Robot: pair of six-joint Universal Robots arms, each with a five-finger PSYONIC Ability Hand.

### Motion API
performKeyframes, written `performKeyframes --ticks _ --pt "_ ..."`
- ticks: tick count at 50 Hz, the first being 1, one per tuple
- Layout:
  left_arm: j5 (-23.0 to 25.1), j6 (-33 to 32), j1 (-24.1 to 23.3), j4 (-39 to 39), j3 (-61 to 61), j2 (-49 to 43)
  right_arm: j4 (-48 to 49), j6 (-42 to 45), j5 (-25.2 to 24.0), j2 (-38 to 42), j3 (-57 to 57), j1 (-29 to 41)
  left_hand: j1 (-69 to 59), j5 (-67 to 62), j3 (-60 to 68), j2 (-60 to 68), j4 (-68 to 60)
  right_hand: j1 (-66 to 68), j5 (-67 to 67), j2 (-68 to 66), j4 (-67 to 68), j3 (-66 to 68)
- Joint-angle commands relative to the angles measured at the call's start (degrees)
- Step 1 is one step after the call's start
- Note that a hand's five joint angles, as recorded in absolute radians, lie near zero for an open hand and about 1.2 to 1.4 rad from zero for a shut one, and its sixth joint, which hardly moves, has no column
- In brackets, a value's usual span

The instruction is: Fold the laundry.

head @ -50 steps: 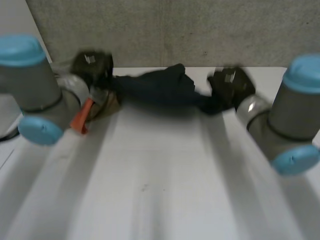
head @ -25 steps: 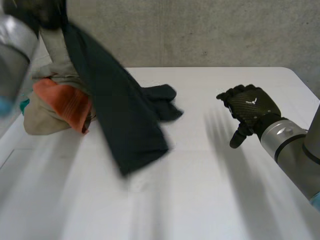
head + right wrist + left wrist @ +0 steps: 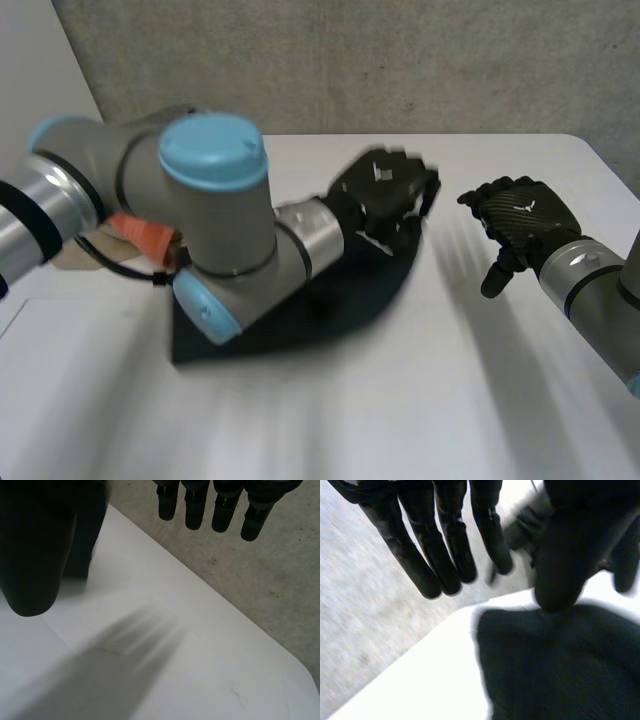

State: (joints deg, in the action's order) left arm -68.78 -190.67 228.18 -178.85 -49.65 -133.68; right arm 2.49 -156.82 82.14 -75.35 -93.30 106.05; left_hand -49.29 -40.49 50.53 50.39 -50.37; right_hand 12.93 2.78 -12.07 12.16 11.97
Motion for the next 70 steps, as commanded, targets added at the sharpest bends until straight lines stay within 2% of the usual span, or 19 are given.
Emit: performKeyframes --ticks 1,2,9,14,17,21,27,31,32,33,35,36,41,48,55,59,62,66,70 --pt "-1.71 -6.03 0.51 -0.27 -8.70 5.17 -0.38 2.74 -5.23 1.43 -0.22 -0.93 33.47 34.66 -34.71 -34.56 34.54 -2.93 -2.78 2.07 -2.16 -1.97" --pt "-2.67 -6.03 0.86 -0.01 -10.10 7.01 -0.38 3.79 -6.71 1.60 -0.31 -0.84 39.29 40.49 -40.53 -40.39 40.37 -2.93 -2.78 2.07 -2.16 -1.97" --pt "-11.36 -6.12 2.18 2.10 -18.10 15.54 -0.29 10.73 -12.87 1.69 -1.01 -1.02 39.29 40.49 -40.53 -40.39 40.37 -2.93 -2.78 2.07 -2.16 -1.97" --pt "-22.68 -6.47 2.53 5.26 -28.27 22.13 -1.95 21.43 -19.37 4.05 -1.01 -1.11 39.29 40.49 -40.53 -40.39 40.37 -2.93 -2.78 2.07 -2.16 -1.97" --pt "-27.36 -6.38 2.71 7.20 -32.51 23.98 -4.68 26.63 -20.44 5.64 -1.01 -1.11 39.29 40.49 -40.53 -40.39 40.37 3.94 4.09 -4.81 4.71 4.91" --pt "-32.73 -5.68 3.06 12.03 -38.40 26.10 -9.25 34.02 -21.32 8.45 -0.75 -1.11 28.35 29.54 -29.59 -29.44 29.42 10.85 11.00 -11.71 11.62 11.81" --pt "-30.98 -5.59 4.20 16.96 -44.73 27.33 -7.68 37.02 -21.06 13.64 0.31 -0.58 10.68 11.88 -11.92 -11.77 11.75 19.26 19.41 -20.12 20.03 20.22" --pt "-28.52 -5.33 5.34 16.96 -46.50 27.15 -5.04 36.49 -20.97 15.40 0.48 -0.14 8.81 10.00 -10.05 -9.90 9.88 24.47 24.62 -25.34 25.24 25.44" --pt "-28.08 -5.41 5.60 16.87 -46.67 27.07 -4.51 36.41 -20.97 15.66 0.48 -0.05 8.80 10.00 -10.05 -9.90 9.88 28.65 28.80 -29.52 29.42 29.62" --pt "-27.55 -5.50 6.04 16.61 -46.93 26.98 -3.38 35.97 -20.97 15.93 0.57 0.03 9.47 10.67 -10.71 -10.56 10.55 45.85 45.99 -46.71 46.61 46.81" --pt "-27.02 -5.59 6.48 16.17 -46.85 26.54 -2.14 35.00 -20.79 15.93 0.66 0.21 11.48 12.68 -12.72 -12.58 12.56 64.93 65.08 -65.80 65.70 65.90" --pt "-26.93 -5.59 6.66 15.91 -46.76 26.19 -1.44 34.13 -20.62 15.84 0.75 0.21 13.16 14.36 -14.40 -14.26 14.24 67.05 67.20 -67.91 67.82 68.01" --pt "-27.11 -7.17 7.71 13.18 -46.50 21.89 2.34 22.80 -18.86 13.65 -0.04 0.74 30.83 32.03 -32.07 -31.92 31.91 67.07 67.22 -67.93 67.84 68.03" --pt "-30.09 -12.34 8.15 7.49 -45.09 16.97 3.14 11.29 -16.75 5.13 -1.36 2.58 32.69 33.89 -33.93 -33.78 33.77 67.07 67.22 -67.93 67.84 68.03" --pt "-32.91 -17.36 8.24 -1.75 -42.99 13.53 -0.55 6.09 -11.75 2.14 -0.22 5.48 29.84 31.04 -31.08 -30.93 30.92 67.07 67.22 -67.93 67.84 68.03" --pt "-33.00 -20.00 7.98 -5.27 -41.32 12.48 -4.50 5.64 -8.40 0.73 1.10 6.89 9.22 10.41 -10.46 -10.31 10.29 67.07 67.22 -67.93 67.84 68.03" --pt "-33.26 -20.18 8.06 -6.68 -39.82 12.65 -6.88 5.38 -6.91 -0.24 2.50 7.42 -30.58 -29.38 29.34 29.48 -29.50 67.07 67.22 -67.93 67.84 68.03" --pt "-32.82 -18.51 8.50 -6.24 -38.24 15.02 -8.64 5.38 -5.85 -1.03 3.91 7.42 -30.71 -29.51 29.47 29.61 -29.63 67.07 67.22 -67.93 67.84 68.03" --pt "-29.67 -13.77 9.47 -4.67 -37.27 20.81 -10.48 5.03 -5.06 -2.08 5.75 7.16 -30.71 -29.51 29.47 29.61 -29.63 67.07 67.22 -67.93 67.84 68.03"
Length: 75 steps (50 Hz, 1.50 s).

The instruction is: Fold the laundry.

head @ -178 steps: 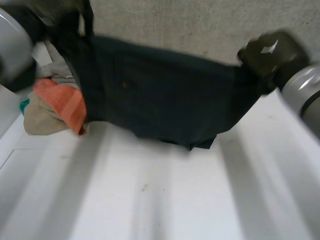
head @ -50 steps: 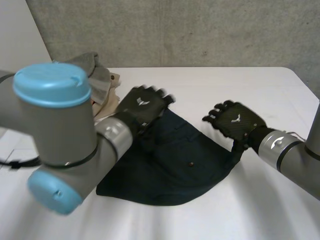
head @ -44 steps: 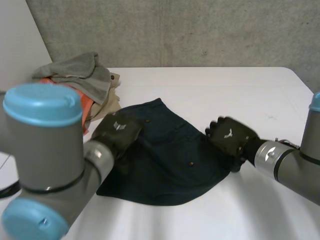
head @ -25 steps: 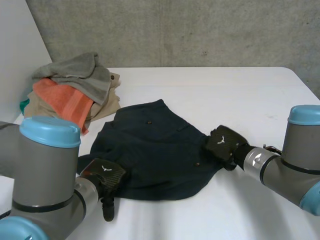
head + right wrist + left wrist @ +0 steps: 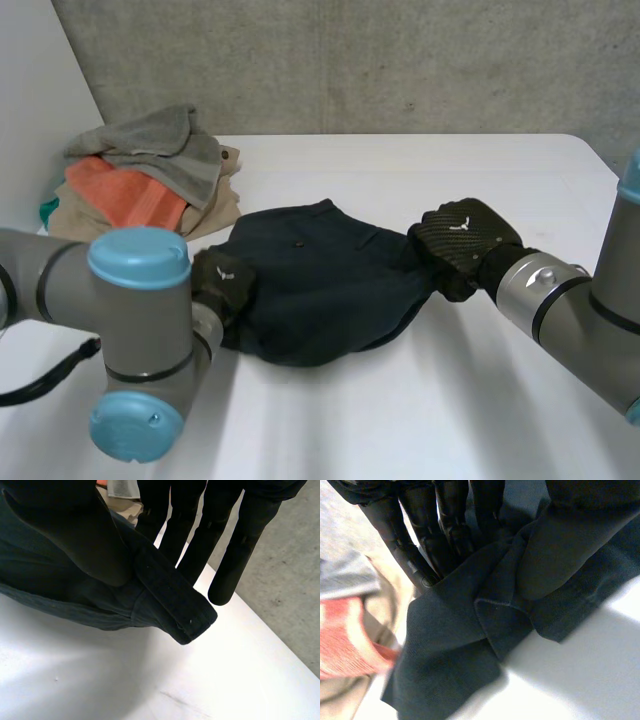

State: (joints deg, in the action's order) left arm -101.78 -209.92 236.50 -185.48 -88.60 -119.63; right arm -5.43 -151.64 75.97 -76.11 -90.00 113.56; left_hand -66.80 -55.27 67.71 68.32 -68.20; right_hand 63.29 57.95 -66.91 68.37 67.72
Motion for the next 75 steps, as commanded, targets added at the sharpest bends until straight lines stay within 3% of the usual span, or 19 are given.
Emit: performKeyframes --ticks 1,9,14,20,25,33,40,46,51,53,54,55,59,62,70,75 --pt "4.04 6.10 1.33 2.40 1.94 8.00 -2.83 -0.24 1.20 -1.67 2.81 -0.44 -13.20 -14.73 12.29 11.68 -11.80 16.71 12.05 -13.09 11.63 12.28" --pt "9.32 12.25 4.31 12.67 10.01 23.55 -9.16 -2.69 2.34 -7.73 10.45 -2.90 -13.20 -14.73 12.29 11.68 -11.80 16.71 12.05 -13.09 11.63 12.28" --pt "11.86 17.60 6.95 19.96 21.59 33.30 -11.27 -10.14 2.17 -12.03 20.97 -4.83 -13.20 -14.73 12.29 11.68 -11.80 16.71 12.05 -13.09 11.63 12.28" --pt "15.29 25.08 10.90 27.53 36.02 35.53 -11.62 -17.98 0.94 -12.75 31.63 -7.12 -13.20 -14.73 12.29 11.68 -11.80 16.71 12.05 -13.09 11.63 12.28" --pt "16.79 28.60 13.55 34.73 47.62 27.01 -13.46 -21.59 0.23 -6.17 39.71 -8.27 -13.20 -14.73 12.29 11.68 -11.80 16.71 12.05 -13.09 11.63 12.28" --pt "13.81 27.82 11.79 39.22 63.79 3.40 -20.93 -21.07 6.90 12.19 53.60 -4.05 -13.20 -14.73 12.29 11.68 -11.80 16.71 12.05 -13.09 11.63 12.28" --pt "12.31 25.18 10.65 43.27 73.20 -18.93 -19.10 -18.00 10.86 25.03 56.78 -1.59 -13.20 -14.73 12.29 11.68 -11.80 16.71 12.05 -13.09 11.63 12.28" --pt "11.25 24.65 10.73 37.66 80.94 -34.07 -6.99 -8.42 18.15 37.60 58.36 0.52 -13.20 -14.73 12.29 11.68 -11.80 16.71 12.05 -13.09 11.63 12.28" --pt "10.82 22.63 11.00 28.43 89.12 -41.82 10.76 -3.93 23.34 43.85 58.98 2.01 -13.20 -14.73 12.29 11.68 -11.80 16.71 12.05 -13.09 11.63 12.28" --pt "11.34 22.45 11.79 24.30 91.41 -42.35 18.85 -2.79 24.58 45.70 59.15 2.10 30.81 29.28 -31.72 -32.33 32.21 -40.58 -45.24 44.20 -45.66 -45.01" --pt "11.60 22.54 11.88 23.33 91.50 -42.18 20.88 -2.09 25.01 46.14 59.33 2.28 53.00 51.47 -53.92 -54.52 54.40 -53.29 -57.95 56.91 -58.37 -57.72" --pt "12.13 22.80 11.79 22.54 91.41 -41.74 22.20 -1.47 25.19 46.32 59.15 2.71 56.80 55.27 -57.71 -58.32 58.20 -53.29 -57.95 56.91 -58.37 -57.72" --pt "14.59 23.07 11.17 22.35 88.08 -36.92 19.24 2.13 25.37 44.57 58.10 3.95 56.80 55.27 -57.71 -58.32 58.20 -53.29 -57.95 56.91 -58.37 -57.72" --pt "14.68 22.63 10.73 22.35 80.89 -30.59 11.60 -0.23 24.58 39.48 55.47 3.25 56.80 55.27 -57.71 -58.32 58.20 -53.29 -57.95 56.91 -58.37 -57.72" --pt "13.63 16.13 11.17 21.21 50.66 -9.06 -15.90 -4.72 17.03 23.84 43.88 1.23 56.80 55.27 -57.71 -58.32 58.20 -53.29 -57.95 56.91 -58.37 -57.72" --pt "15.20 12.00 10.91 22.96 28.99 4.37 -28.56 -6.39 12.02 13.56 28.35 0.70 56.80 55.27 -57.71 -58.32 58.20 -40.36 -45.02 43.98 -45.44 -44.79"
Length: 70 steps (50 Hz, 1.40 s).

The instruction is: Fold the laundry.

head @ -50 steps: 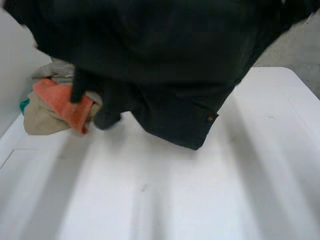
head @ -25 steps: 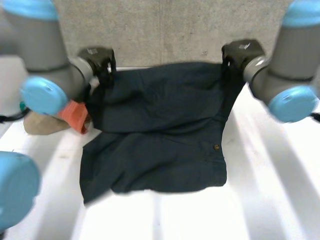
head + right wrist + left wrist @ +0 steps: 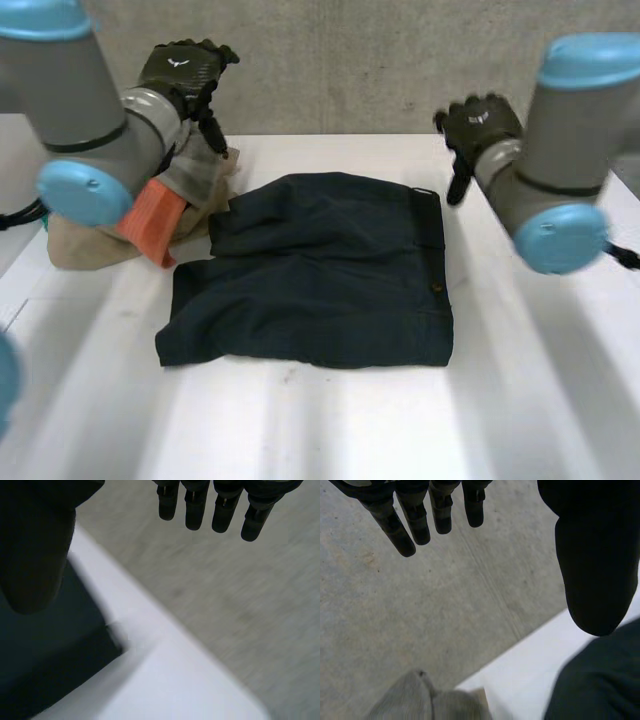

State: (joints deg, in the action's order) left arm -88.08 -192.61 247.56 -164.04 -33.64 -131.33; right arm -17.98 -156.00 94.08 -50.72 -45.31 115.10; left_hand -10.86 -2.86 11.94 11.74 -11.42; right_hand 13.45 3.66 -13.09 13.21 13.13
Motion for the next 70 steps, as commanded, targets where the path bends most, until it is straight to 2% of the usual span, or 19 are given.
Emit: performKeyframes --ticks 1,7,11,15,20,24,31,42,47,49,51,52,58,62,63,67,70 --pt "1.85 -5.93 -0.24 2.05 -29.17 17.76 -16.20 -1.94 -6.80 -12.99 -18.74 -0.84 0.86 2.86 -1.94 -1.74 1.42 10.17 9.96 -10.53 10.41 10.49" --pt "4.84 -11.91 0.11 4.34 -50.26 26.56 -12.26 -2.03 -11.11 -20.02 -36.14 -1.01 -18.00 -16.01 16.93 17.13 -17.45 20.76 20.55 -21.12 21.00 21.08" --pt "7.30 -16.65 2.30 1.46 -64.31 29.29 -2.18 -1.24 -15.84 -23.01 -49.22 -0.40 -28.92 -26.93 27.85 28.05 -28.37 25.82 25.61 -26.18 26.06 26.14" --pt "9.14 -17.45 5.11 -1.88 -68.39 28.33 8.97 0.08 -17.70 -22.50 -56.54 1.18 -32.31 -30.32 31.24 31.44 -31.76 25.82 25.61 -26.18 26.06 26.14" --pt "10.12 -17.36 7.23 -3.30 -67.52 24.82 20.52 0.70 -16.65 -21.00 -60.16 2.67 -28.13 -26.13 27.05 27.25 -27.57 25.31 25.11 -25.67 25.56 25.64" --pt "9.85 -17.36 8.11 -3.65 -65.24 21.74 27.38 1.14 -13.84 -19.94 -61.30 3.64 -16.36 -14.37 15.28 15.48 -15.80 17.76 17.55 -18.12 18.00 18.09" --pt "8.54 -17.01 8.29 -6.99 -61.63 19.10 34.76 2.37 -8.39 -18.89 -62.10 4.96 -15.83 -13.84 14.76 14.96 -15.27 17.74 17.53 -18.10 17.98 18.07" --pt "4.93 -18.85 4.95 -14.81 -59.96 15.76 43.12 3.68 -7.95 -14.59 -59.90 5.84 -16.17 -14.18 15.09 15.29 -15.61 20.60 20.39 -20.96 20.84 20.92" --pt "2.48 -23.25 3.46 -17.36 -58.20 12.07 43.65 4.56 -6.90 -11.33 -56.83 6.37 -21.87 -19.87 20.79 20.99 -21.31 26.81 26.60 -27.17 27.05 27.13" --pt "1.24 -25.18 2.84 -18.33 -57.15 10.93 43.91 4.83 -5.93 -9.93 -55.68 6.46 -31.77 -29.78 30.70 30.90 -31.21 34.87 34.66 -35.23 35.11 35.20" --pt "0.80 -25.89 2.49 -18.77 -56.45 10.57 43.74 4.65 -5.14 -9.49 -54.72 6.54 -44.69 -42.70 43.61 43.82 -44.13 45.76 45.56 -46.13 46.01 46.09" --pt "0.19 -26.50 1.88 -19.03 -55.83 10.31 43.56 4.57 -4.18 -9.40 -53.84 6.46 -67.25 -65.25 66.17 66.37 -66.69 66.34 66.13 -66.70 66.58 66.66" --pt "-2.19 -25.63 0.38 -16.84 -54.86 13.73 39.44 3.16 -0.74 -14.92 -52.78 5.84 -69.14 -67.14 68.06 68.26 -68.58 66.55 66.34 -66.91 66.79 66.87" --pt "-2.54 -23.26 -0.85 -12.01 -53.64 24.78 28.56 3.07 -2.05 -24.84 -50.86 3.38 -69.14 -67.14 68.06 68.26 -68.58 66.55 66.34 -66.91 66.79 66.87" --pt "-2.28 -21.86 -0.94 -9.83 -52.07 30.64 23.40 3.07 -3.89 -28.26 -47.10 2.60 -69.14 -67.14 68.06 68.26 -68.58 66.55 66.34 -66.91 66.79 66.87" --pt "0.00 -17.03 -0.85 -4.90 -44.35 43.13 11.35 1.32 -6.62 -34.43 -34.46 -0.39 -69.14 -67.14 68.06 68.26 -68.58 66.55 66.34 -66.91 66.79 66.87" --pt "2.20 -13.77 -0.77 -0.59 -38.88 47.04 4.73 -1.05 -7.59 -35.50 -25.74 -3.03 -69.14 -67.14 68.06 68.26 -68.58 66.55 66.34 -66.91 66.79 66.87"
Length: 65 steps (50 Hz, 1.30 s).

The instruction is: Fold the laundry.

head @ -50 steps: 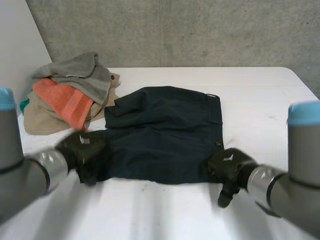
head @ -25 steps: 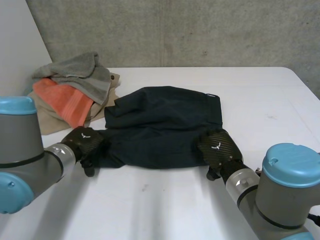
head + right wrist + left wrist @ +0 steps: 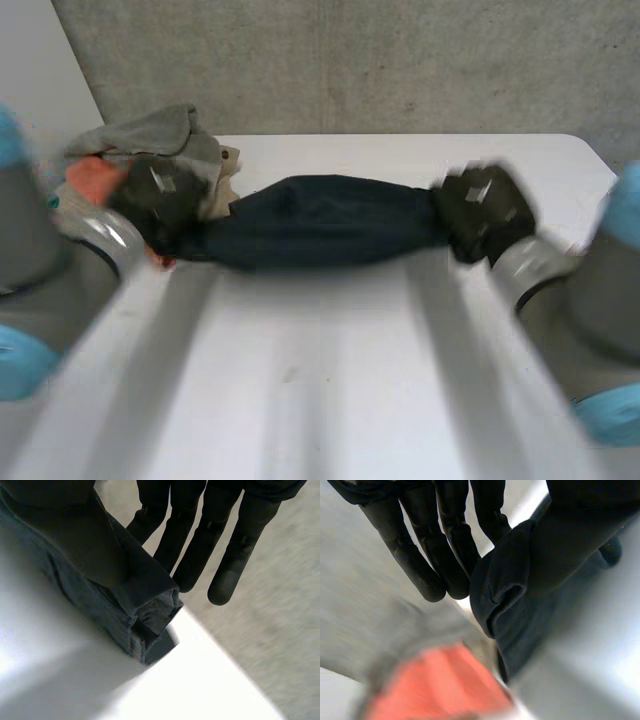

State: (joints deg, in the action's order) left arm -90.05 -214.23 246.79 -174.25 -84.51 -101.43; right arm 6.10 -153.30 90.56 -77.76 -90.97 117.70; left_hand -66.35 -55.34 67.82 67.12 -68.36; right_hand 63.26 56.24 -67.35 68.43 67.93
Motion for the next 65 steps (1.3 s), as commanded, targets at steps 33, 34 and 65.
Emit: performKeyframes --ticks 33,34,65 --pt "-1.79 16.64 -0.52 -2.14 76.60 -26.46 10.23 -7.19 8.84 23.89 61.08 -4.23 -13.65 -14.66 12.18 12.88 -11.64 16.74 13.76 -12.65 11.57 12.07" --pt "-1.89 17.18 -0.61 -2.76 76.16 -25.49 11.12 -7.27 8.67 23.36 61.00 -4.15 -13.65 -14.66 12.18 12.88 -11.64 16.74 13.76 -12.65 11.57 12.07" --pt "3.22 8.57 -7.12 -8.40 2.17 -18.10 -2.40 -2.19 -2.49 23.19 8.81 -8.53 -13.65 -14.66 12.18 12.88 -11.64 16.74 13.76 -12.65 11.57 12.07"
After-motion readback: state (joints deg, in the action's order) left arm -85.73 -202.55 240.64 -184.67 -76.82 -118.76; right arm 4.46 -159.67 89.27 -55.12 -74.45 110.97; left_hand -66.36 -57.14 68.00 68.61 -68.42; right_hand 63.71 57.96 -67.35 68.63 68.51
